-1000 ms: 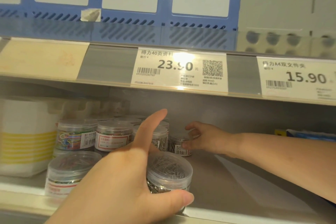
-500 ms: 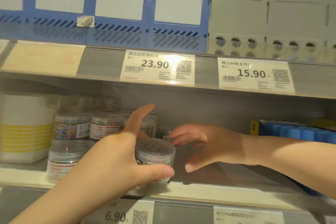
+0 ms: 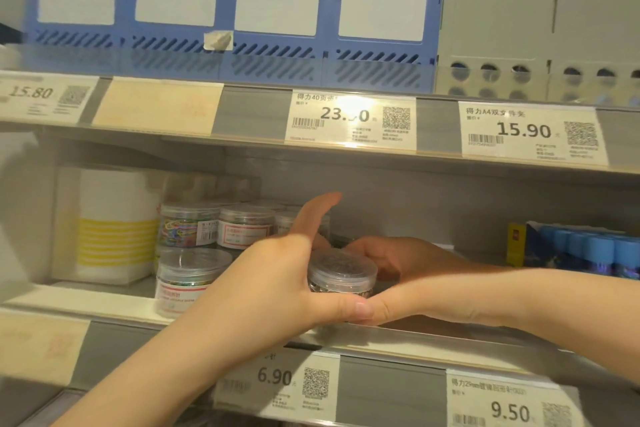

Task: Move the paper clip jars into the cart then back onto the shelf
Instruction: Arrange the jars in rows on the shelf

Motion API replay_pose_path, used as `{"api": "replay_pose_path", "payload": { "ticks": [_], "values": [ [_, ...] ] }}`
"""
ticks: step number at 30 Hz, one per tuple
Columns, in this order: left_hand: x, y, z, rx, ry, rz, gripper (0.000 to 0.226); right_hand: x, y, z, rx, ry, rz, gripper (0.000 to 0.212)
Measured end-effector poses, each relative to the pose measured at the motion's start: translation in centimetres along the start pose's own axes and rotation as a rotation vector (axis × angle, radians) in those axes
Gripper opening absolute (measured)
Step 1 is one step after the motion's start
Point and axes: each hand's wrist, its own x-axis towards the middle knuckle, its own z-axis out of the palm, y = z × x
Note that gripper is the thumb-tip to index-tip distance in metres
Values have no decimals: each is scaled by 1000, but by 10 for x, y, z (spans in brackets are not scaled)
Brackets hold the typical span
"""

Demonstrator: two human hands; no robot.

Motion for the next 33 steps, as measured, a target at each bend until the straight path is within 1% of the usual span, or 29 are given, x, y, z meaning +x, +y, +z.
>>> {"api": "replay_pose_path", "payload": {
  "ticks": [2, 4, 6, 8, 10, 12, 13, 15, 17, 20, 23, 25, 30, 33],
  "values": [
    [0, -1, 1, -57, 35, 22, 97, 1, 2, -4, -48, -7, -3, 43],
    [-1, -4, 3, -105, 66, 34, 94, 2, 6, -14, -19, 35, 21, 29],
    [-1, -5, 4, -83, 97, 43, 88, 6, 14, -30, 4, 152, 89, 25],
    [-1, -7, 8, -53, 152, 73, 77, 14, 22, -48, -74, 278, 154, 20],
    [3, -7, 9, -31, 214, 105, 65, 30, 34, -63, -177, 390, 249, 28],
    [7, -6, 5, 12, 224, 116, 54, 48, 42, -69, -246, 442, 324, 36],
    [9, -5, 2, 51, 218, 122, 52, 56, 45, -71, -260, 451, 333, 37],
    [15, -3, -7, 145, 223, 173, 55, 69, 48, -71, -243, 446, 343, 38],
    [20, -2, -15, 225, 202, 205, 57, 77, 50, -69, -195, 422, 344, 34],
    [32, -1, -20, 284, 149, 176, 63, 84, 51, -65, -117, 378, 337, 30],
    [41, -3, -15, 276, 95, 142, 64, 83, 51, -59, -63, 318, 306, 22],
    [41, -6, -12, 264, 74, 138, 63, 84, 52, -56, -62, 310, 287, 16],
    [37, -9, -12, 242, 87, 155, 63, 86, 57, -51, 3, 333, 263, 19],
    [37, -13, -12, 210, 110, 160, 65, 87, 59, -45, 78, 328, 246, 31]
  ]
}}
